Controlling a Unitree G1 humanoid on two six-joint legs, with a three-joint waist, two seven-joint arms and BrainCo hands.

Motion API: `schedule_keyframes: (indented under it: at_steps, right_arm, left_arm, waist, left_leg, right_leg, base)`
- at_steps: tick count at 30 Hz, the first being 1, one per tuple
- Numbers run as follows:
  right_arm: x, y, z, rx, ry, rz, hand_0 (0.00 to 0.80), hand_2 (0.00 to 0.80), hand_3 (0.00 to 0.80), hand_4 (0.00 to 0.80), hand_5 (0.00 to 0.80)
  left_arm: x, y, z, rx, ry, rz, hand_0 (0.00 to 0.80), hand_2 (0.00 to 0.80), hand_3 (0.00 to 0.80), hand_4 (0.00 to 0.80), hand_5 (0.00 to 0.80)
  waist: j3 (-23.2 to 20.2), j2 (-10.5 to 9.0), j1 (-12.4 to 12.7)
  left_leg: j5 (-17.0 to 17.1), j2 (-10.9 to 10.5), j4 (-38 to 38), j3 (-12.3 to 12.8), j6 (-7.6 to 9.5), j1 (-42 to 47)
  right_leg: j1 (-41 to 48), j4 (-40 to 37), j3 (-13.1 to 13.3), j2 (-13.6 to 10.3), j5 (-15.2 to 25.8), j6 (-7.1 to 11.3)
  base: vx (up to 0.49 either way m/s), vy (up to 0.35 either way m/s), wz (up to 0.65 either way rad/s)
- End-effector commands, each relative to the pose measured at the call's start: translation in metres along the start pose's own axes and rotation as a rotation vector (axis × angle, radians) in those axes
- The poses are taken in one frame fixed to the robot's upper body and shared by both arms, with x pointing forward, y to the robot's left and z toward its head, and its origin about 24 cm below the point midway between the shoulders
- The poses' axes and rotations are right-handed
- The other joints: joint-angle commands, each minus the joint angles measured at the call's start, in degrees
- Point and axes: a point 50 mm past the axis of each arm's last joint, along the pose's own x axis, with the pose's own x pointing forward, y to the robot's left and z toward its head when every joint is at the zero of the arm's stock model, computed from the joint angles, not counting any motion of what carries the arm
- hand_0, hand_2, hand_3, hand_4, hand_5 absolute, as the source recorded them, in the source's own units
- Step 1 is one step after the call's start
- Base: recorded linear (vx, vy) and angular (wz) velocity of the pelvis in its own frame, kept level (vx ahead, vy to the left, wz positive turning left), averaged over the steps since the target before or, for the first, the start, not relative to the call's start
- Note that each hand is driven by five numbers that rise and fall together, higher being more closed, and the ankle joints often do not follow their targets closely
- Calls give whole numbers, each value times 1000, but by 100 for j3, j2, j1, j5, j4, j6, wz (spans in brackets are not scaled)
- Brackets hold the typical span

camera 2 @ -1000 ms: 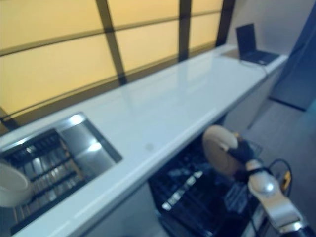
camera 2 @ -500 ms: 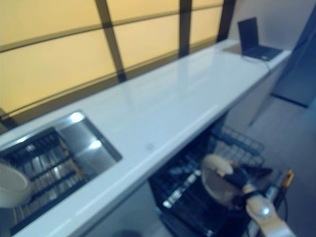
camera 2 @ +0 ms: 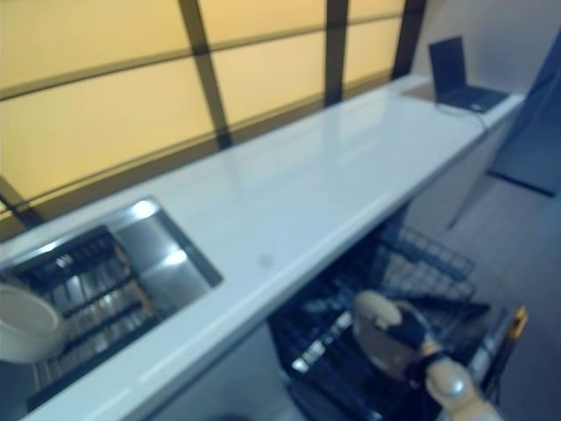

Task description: Take plates into dishwasher

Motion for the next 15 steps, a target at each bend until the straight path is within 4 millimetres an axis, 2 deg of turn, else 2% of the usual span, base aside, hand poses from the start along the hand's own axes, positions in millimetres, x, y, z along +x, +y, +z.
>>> schedule_keyframes:
  at_steps: [1,15]
  right_arm:
    - [15,-5,30,-74,-139,-17,800,800,800,800,800]
    - [32,-4,31,-247,-112,19,800,800,800,800,800]
  left_arm:
    - [0,19,5,66,-7,27,0,0,0,0,0]
    - [0,23,10,124,-6,5,0,0,0,0,0]
  waist:
    - [-168,-361,104]
    - [-137,-372,329]
  left_leg:
    - [257,-101,-48,-19,-110,-743]
    - [246,-134,-36,-186,-110,-790]
  right_leg:
    - [434,172,-57,143,-707,151]
    - [469,192,-192,115,-747,153]
  base:
    - [0,0,0]
    - [11,-13,4]
